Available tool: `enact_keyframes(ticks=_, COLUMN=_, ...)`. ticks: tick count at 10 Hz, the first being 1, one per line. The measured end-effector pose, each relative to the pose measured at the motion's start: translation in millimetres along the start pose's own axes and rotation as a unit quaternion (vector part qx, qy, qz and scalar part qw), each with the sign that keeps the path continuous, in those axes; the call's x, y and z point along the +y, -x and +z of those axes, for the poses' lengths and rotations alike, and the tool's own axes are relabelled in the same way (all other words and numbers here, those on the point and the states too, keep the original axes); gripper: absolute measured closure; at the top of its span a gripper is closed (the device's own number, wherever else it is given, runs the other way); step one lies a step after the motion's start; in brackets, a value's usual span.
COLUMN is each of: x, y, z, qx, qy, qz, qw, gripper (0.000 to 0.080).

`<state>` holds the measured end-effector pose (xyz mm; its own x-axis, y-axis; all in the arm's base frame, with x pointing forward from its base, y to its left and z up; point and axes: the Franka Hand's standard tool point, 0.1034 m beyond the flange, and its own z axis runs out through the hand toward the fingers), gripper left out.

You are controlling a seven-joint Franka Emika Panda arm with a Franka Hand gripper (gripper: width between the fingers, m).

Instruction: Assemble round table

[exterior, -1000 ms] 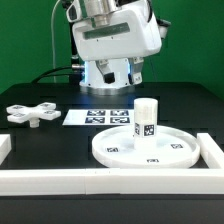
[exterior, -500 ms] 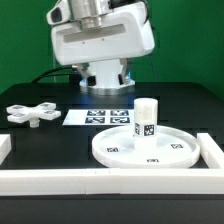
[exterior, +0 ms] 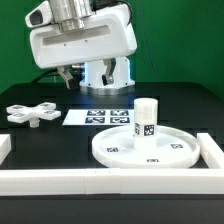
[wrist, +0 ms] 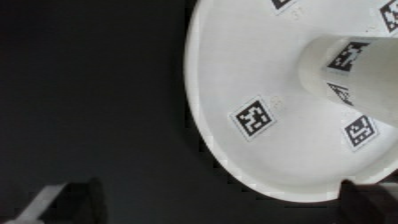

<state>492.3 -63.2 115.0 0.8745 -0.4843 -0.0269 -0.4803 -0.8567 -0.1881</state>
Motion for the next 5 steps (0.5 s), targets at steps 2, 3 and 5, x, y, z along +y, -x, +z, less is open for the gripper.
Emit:
enact_keyframes(ticks=2, x=3.6, y=-4.7, z=-0.9, qx=0.016, qy=0.018, qz=-0.16, qw=0.987, gripper=0.015)
enact_keyframes(ticks=3, x=8.9, y=-6.5, z=0.2, qx=0.034, qy=0.043, qz=-0.279, qw=0.959, gripper=0.015)
enact_keyframes(ticks=5, x=13.4, y=-0.1, z=4.4, qx=0.014, qy=0.063, qz=-0.408, qw=0.911, gripper=0.015)
